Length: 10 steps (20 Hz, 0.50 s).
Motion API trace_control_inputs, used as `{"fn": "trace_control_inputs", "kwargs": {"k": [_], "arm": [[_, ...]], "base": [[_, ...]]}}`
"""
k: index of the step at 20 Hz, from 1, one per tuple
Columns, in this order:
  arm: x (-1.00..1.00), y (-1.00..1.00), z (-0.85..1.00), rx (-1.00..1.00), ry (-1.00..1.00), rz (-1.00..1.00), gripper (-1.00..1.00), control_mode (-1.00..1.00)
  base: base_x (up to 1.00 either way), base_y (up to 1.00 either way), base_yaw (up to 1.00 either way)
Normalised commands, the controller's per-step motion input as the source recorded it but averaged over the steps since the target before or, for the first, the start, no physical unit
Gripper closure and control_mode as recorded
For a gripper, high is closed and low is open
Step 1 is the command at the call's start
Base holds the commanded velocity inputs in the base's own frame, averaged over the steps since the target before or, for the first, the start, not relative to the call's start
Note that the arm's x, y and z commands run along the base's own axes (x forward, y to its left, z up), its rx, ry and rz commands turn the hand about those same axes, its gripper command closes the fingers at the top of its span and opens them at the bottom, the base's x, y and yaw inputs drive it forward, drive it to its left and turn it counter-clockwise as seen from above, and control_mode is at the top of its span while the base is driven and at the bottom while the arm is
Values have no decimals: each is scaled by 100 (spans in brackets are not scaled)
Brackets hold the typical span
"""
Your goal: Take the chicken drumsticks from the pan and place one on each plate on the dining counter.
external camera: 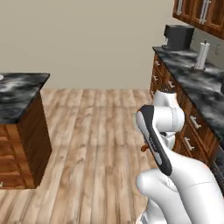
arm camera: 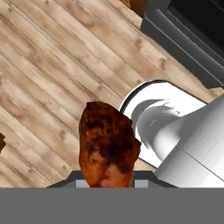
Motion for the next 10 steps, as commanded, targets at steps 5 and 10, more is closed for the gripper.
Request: {"fn": "trace_control_inputs", "kwargs": {"k": [5,10], "arm": [[0,0,0,0,0,0,100,100],[0,0,0,0,0,0,100,100]], "base": [[0,0,100],[61,-12,66]]}}
